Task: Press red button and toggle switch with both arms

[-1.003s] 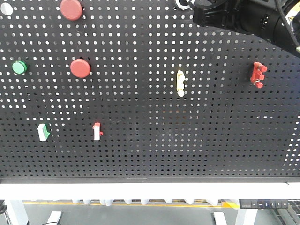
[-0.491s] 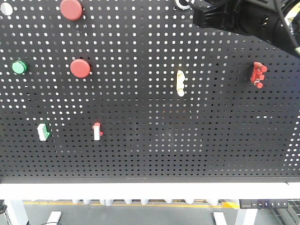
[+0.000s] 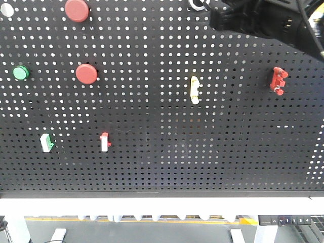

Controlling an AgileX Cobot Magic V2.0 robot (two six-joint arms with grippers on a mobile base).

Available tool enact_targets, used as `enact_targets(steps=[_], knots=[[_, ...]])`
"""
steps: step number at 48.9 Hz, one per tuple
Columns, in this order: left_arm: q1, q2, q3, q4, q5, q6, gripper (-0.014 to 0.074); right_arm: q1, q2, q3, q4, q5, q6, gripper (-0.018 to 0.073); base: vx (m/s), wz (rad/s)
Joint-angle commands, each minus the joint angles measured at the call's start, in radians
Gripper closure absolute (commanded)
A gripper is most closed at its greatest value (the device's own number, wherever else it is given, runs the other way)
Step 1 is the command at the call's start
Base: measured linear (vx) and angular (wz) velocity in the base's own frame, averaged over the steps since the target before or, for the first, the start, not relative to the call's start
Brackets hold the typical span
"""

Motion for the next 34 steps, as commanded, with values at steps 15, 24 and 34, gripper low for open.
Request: enact_targets(steps=[15,24,34], knots=[[0.003,0.009,0.027,-0.01,-0.077,-0.008,0.0594,-0.297,-0.581,0.741,0.199,-0.366,-0.093,0.0559,0.0,0.0],[0.003,0.009,0.027,-0.01,-0.077,-0.008,0.0594,-0.412,-0.952,1.11,0.209,-0.35,-0.094,0.0559,0.0,0.0],[0.003,0.009,0.027,-0.01,-0.077,-0.008,0.0594,-0.41,-1.256,1.429,0.217,-0.279,-0.067,0.0559,0.0,0.0]])
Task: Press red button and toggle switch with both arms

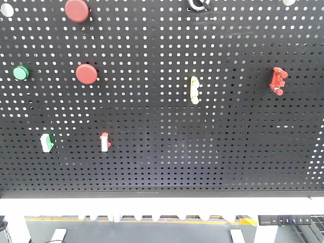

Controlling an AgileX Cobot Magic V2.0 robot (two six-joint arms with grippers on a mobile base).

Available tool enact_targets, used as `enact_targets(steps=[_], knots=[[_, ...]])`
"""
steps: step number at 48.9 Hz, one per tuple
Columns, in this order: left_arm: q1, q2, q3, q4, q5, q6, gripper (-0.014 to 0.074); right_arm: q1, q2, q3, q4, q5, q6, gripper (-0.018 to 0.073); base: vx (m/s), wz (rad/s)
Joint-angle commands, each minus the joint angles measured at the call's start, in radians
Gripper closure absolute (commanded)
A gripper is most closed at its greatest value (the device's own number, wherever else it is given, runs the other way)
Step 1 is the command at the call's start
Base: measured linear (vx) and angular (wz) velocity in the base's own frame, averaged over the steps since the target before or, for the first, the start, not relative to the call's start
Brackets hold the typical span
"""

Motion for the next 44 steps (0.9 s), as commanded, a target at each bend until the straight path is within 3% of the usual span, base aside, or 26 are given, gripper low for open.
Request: enact_targets(steps=[1,6,11,44], knots=[[0.003,0.009,0.027,-0.01,-0.077,-0.008,0.0594,-0.007,-0.089,0.095,0.0,-0.044,0.01,0.0559,0.0,0.0],[0.003,0.009,0.027,-0.01,-0.077,-0.008,0.0594,-0.008,-0.153,0.221,-0.001,-0.071,0.01,0.0559,0.0,0.0],[0.003,0.005,0.027,-0.01,-0.078,-0.008,0.0594,-0.008,-0.15,0.214,-0.004,0.054,0.007,0.0559,0.0,0.0],[0.003,0.005,0.027,-0.01,-0.078,-0.008,0.0594,-0.007,-0.15,0.215,-0.004,0.079,0.006,0.0559,0.0,0.0]])
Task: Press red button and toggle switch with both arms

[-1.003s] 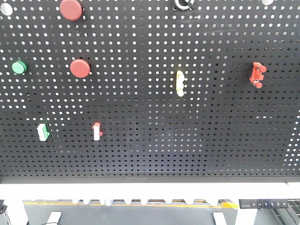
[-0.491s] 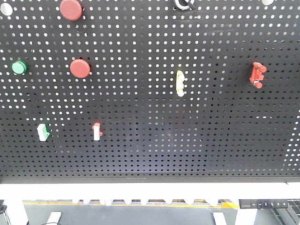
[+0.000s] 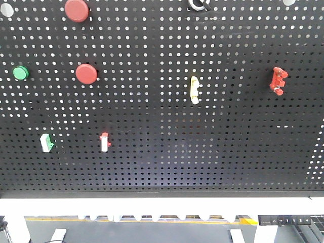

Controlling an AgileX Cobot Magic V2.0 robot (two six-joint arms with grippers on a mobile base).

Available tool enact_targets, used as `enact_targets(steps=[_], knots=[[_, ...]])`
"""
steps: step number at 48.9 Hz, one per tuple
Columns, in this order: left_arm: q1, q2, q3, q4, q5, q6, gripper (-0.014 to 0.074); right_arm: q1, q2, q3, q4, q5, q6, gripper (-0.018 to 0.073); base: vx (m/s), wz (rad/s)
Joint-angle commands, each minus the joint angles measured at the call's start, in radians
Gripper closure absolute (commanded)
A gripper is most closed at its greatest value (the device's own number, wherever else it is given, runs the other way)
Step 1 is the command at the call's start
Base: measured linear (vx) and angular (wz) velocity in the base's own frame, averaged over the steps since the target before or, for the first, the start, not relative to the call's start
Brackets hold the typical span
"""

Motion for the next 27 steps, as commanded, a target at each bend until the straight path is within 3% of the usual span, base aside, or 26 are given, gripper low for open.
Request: enact_targets(steps=[1,27], knots=[[0.002,0.005,0.026,-0.01,-0.081,-0.008,0.0594,-0.005,-0.017,0.012,-0.004,-0.073,-0.005,0.0559,0.0,0.0],[0.002,0.005,0.026,-0.01,-0.081,-0.008,0.0594,-0.005,-0.016,0.012,-0.004,-0.073,-0.005,0.0559,0.0,0.0]])
